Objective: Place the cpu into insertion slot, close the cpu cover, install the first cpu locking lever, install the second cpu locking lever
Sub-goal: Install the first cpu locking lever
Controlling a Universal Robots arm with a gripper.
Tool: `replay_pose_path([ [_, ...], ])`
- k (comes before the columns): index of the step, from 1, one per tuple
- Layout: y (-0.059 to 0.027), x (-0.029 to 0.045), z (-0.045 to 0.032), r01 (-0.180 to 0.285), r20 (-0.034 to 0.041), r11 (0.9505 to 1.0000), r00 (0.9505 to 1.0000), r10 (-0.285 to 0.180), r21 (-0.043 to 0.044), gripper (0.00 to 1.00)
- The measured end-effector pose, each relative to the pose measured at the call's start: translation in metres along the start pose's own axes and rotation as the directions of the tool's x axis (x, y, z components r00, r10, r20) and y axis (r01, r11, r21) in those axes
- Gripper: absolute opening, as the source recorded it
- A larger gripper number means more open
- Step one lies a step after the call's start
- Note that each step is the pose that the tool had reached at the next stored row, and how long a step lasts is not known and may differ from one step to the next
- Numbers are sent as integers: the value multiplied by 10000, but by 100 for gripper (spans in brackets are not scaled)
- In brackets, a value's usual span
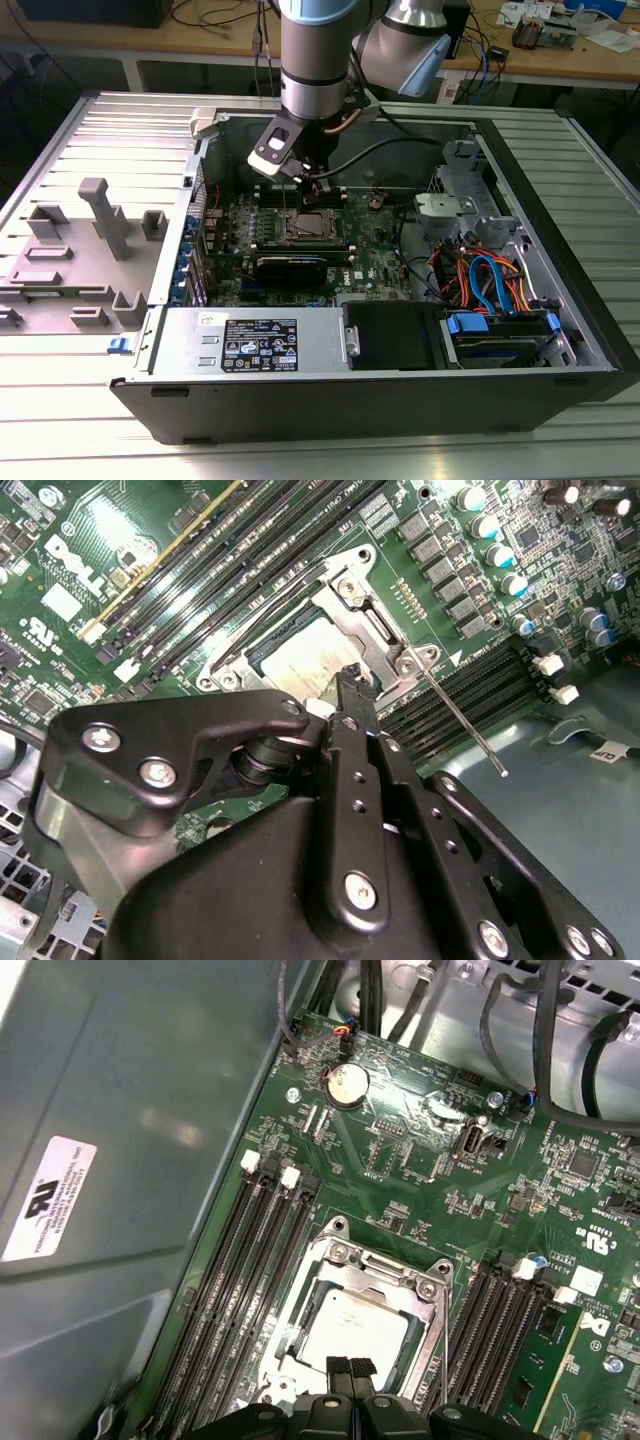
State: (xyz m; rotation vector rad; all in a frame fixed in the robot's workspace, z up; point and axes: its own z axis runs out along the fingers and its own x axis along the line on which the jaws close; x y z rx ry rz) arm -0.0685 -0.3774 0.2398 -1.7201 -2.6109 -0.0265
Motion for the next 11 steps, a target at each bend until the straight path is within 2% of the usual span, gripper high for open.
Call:
replay_pose_path([
  [5,-3,5,-147,439,-3,9990,9990,-439,10,11],
  [6,-2,6,-157,718,-7,9974,9974,-718,12,11],
  [10,-3,6,-159,1566,-12,9877,9877,-1566,33,11],
  [11,-3,6,-159,1911,-15,9816,9816,-1911,41,11],
])
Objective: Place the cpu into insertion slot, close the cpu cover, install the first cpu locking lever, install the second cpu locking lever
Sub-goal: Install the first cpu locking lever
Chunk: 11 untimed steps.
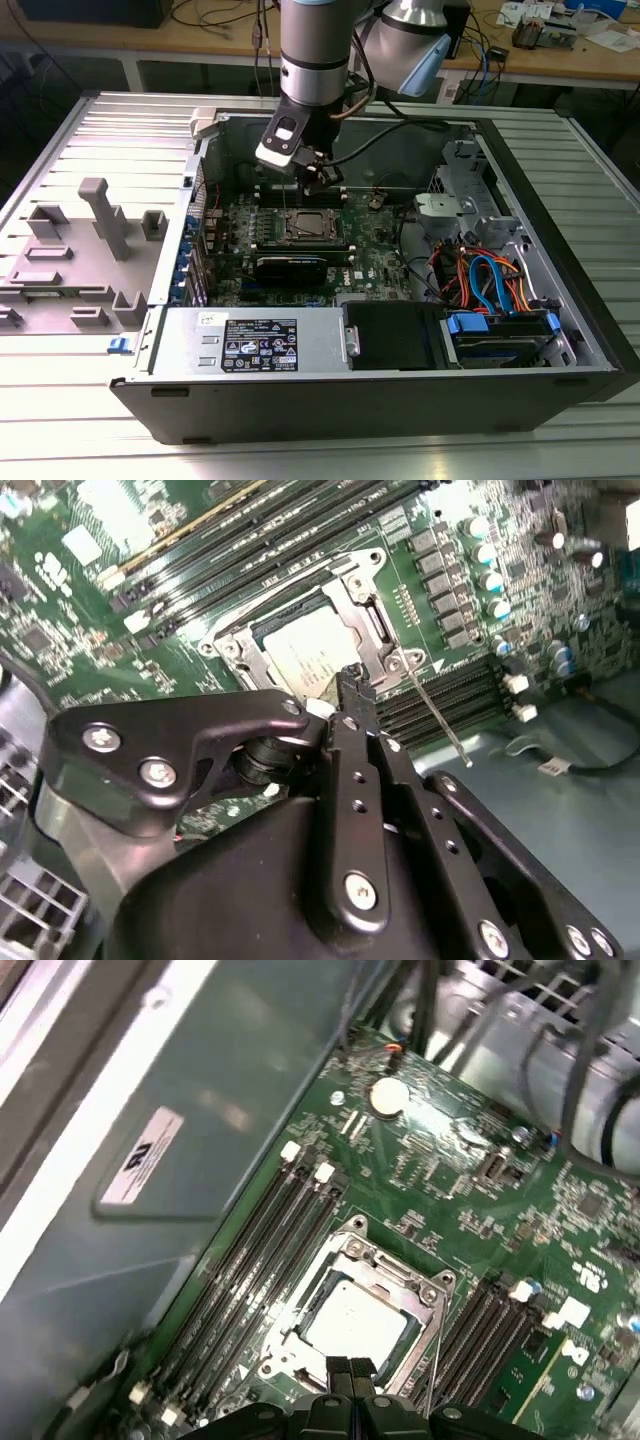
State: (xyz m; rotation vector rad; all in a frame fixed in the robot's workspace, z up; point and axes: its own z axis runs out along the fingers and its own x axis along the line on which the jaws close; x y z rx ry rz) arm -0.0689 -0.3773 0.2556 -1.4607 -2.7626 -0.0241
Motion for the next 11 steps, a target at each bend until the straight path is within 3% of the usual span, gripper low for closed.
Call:
replay_pose_path([
  [2,-1,1,0,695,-5,9976,9976,-695,15,11],
  [6,-3,2,0,1206,-9,9927,9927,-1206,26,11],
  [11,-7,4,0,2014,-17,9795,9795,-2014,43,11],
])
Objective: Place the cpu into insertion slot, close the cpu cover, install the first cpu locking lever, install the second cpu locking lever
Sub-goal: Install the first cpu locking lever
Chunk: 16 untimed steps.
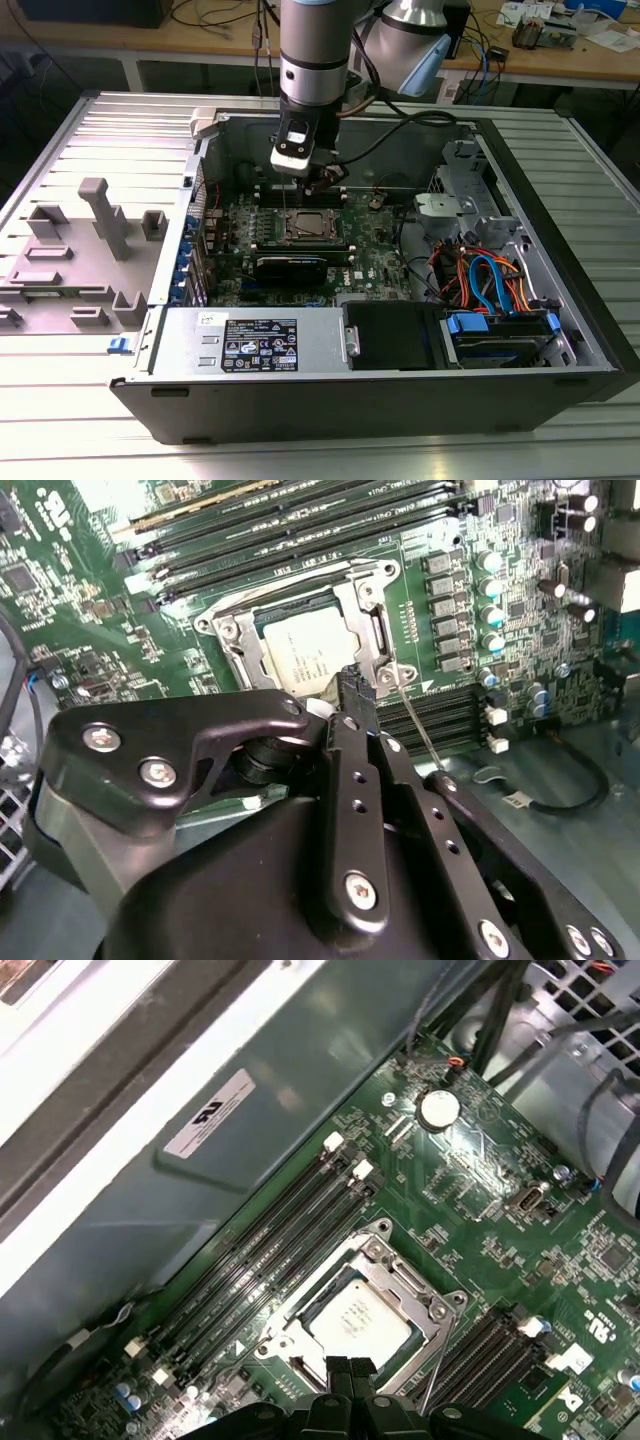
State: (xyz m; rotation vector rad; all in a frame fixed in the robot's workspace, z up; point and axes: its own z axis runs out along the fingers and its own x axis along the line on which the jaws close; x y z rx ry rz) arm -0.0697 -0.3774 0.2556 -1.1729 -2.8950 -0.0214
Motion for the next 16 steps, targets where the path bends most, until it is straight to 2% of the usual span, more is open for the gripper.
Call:
replay_pose_path([
  [2,-3,3,0,399,-2,9992,9992,-399,8,11],
  [4,-6,6,0,895,-6,9960,9960,-895,18,11],
  [7,-8,8,0,1564,-12,9877,9877,-1564,33,11],
  [9,-8,8,0,2146,-18,9767,9767,-2146,45,11],
  [12,-9,8,0,2542,-22,9671,9671,-2542,52,11],
  [16,-9,9,0,2627,-24,9649,9649,-2627,55,11],
])
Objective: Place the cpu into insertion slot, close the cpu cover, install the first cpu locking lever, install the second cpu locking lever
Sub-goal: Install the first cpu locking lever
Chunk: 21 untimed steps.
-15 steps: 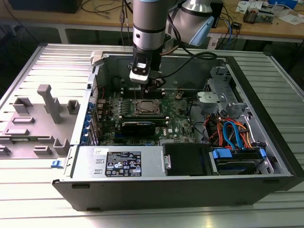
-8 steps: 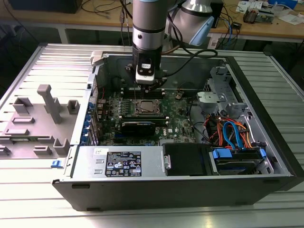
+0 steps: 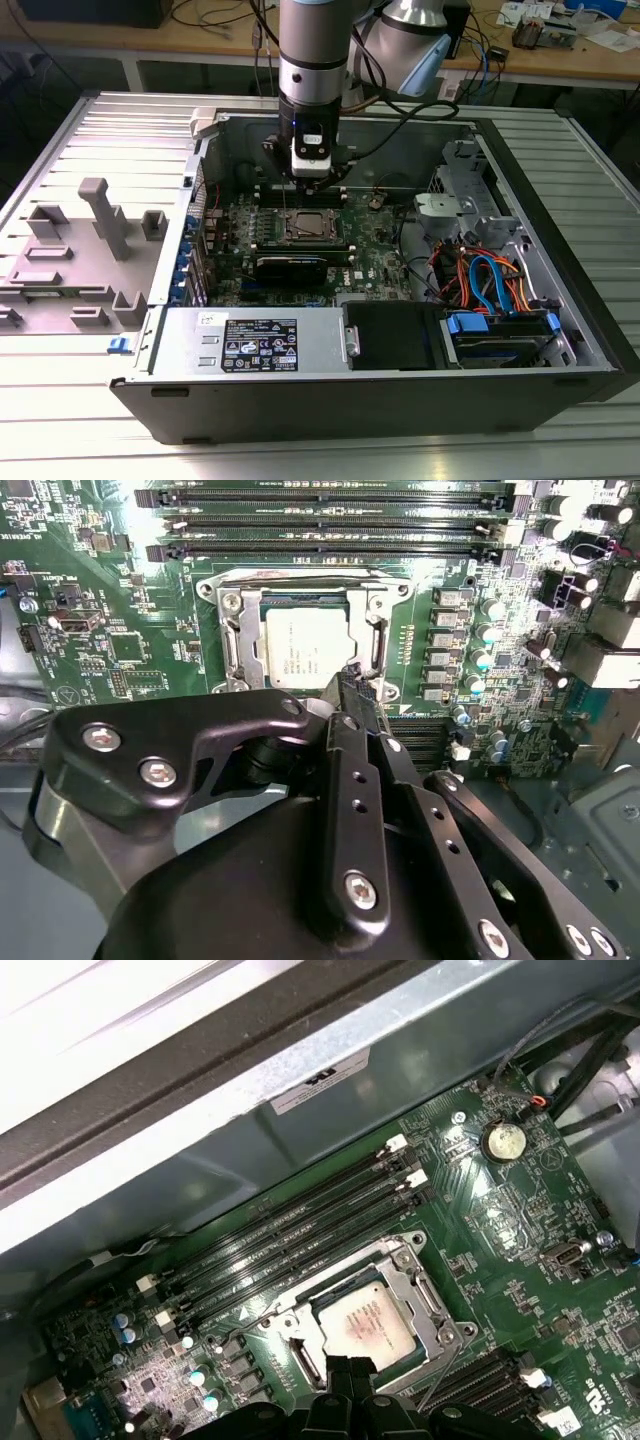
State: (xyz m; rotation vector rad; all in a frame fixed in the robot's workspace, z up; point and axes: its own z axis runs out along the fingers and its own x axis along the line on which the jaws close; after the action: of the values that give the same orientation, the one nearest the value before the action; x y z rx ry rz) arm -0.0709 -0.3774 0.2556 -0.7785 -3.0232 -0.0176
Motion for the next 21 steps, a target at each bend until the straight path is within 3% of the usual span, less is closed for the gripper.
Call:
replay_pose_path([
  [12,0,0,0,60,0,10000,10000,-60,1,11],
  [18,-7,12,0,849,-5,9964,9964,-849,18,11],
  [21,-9,16,2,1520,-11,9884,9884,-1520,32,11],
])
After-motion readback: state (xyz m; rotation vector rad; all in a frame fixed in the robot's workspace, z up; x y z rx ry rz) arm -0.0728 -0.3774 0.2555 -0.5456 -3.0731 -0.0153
